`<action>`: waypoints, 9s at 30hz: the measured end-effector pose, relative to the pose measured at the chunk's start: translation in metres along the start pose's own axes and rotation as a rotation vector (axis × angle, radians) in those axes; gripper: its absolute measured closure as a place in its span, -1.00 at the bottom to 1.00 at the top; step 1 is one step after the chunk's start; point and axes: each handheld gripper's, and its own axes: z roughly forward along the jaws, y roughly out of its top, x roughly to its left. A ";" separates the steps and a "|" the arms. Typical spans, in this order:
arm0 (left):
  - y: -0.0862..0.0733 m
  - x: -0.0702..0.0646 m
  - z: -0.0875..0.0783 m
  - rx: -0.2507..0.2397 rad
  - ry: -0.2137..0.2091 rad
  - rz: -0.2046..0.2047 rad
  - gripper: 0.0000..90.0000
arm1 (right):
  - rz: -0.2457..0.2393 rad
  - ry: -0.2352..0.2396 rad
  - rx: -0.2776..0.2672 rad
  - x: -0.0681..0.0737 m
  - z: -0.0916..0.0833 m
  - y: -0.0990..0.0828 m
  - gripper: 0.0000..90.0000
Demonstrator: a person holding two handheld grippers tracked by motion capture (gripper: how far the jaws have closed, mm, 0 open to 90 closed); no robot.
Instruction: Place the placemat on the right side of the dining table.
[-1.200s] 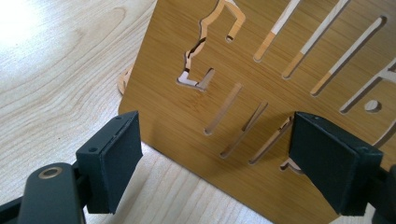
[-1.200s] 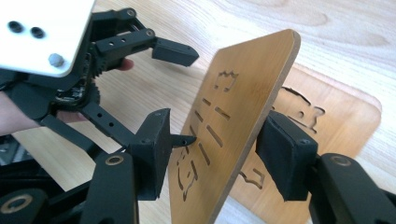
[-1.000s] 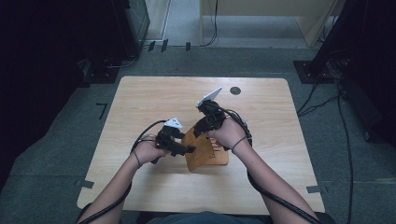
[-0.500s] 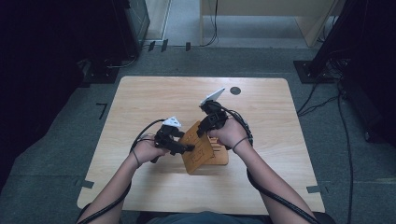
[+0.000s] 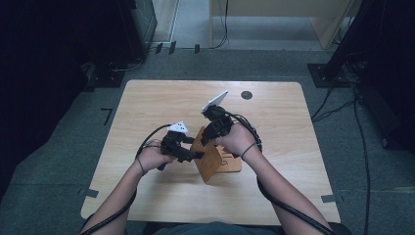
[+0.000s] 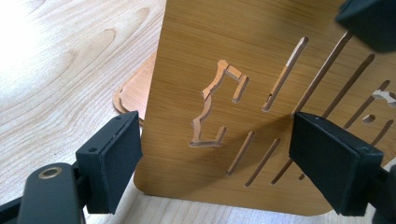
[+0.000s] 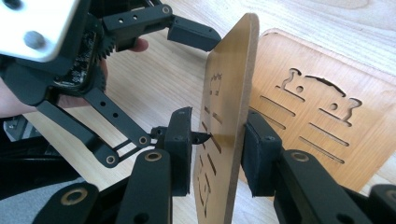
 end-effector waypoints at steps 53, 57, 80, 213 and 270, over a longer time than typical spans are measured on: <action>-0.001 -0.003 0.004 0.008 0.085 0.032 -0.64 | -0.001 -0.111 -0.015 -0.045 -0.048 0.008 0.95; -0.001 -0.006 0.010 0.020 0.078 0.046 -0.64 | 0.017 -0.124 -0.034 -0.051 -0.051 0.007 0.95; -0.008 -0.005 0.019 0.048 0.091 0.058 -0.64 | 0.116 -0.149 -0.051 -0.093 -0.064 -0.001 0.95; -0.009 -0.005 0.023 0.082 0.112 0.091 -0.64 | 0.551 -0.292 -0.193 -0.264 -0.099 -0.015 0.73; -0.011 -0.004 0.024 0.091 0.123 0.090 -0.64 | 0.596 -0.244 -0.212 -0.294 -0.067 -0.048 0.36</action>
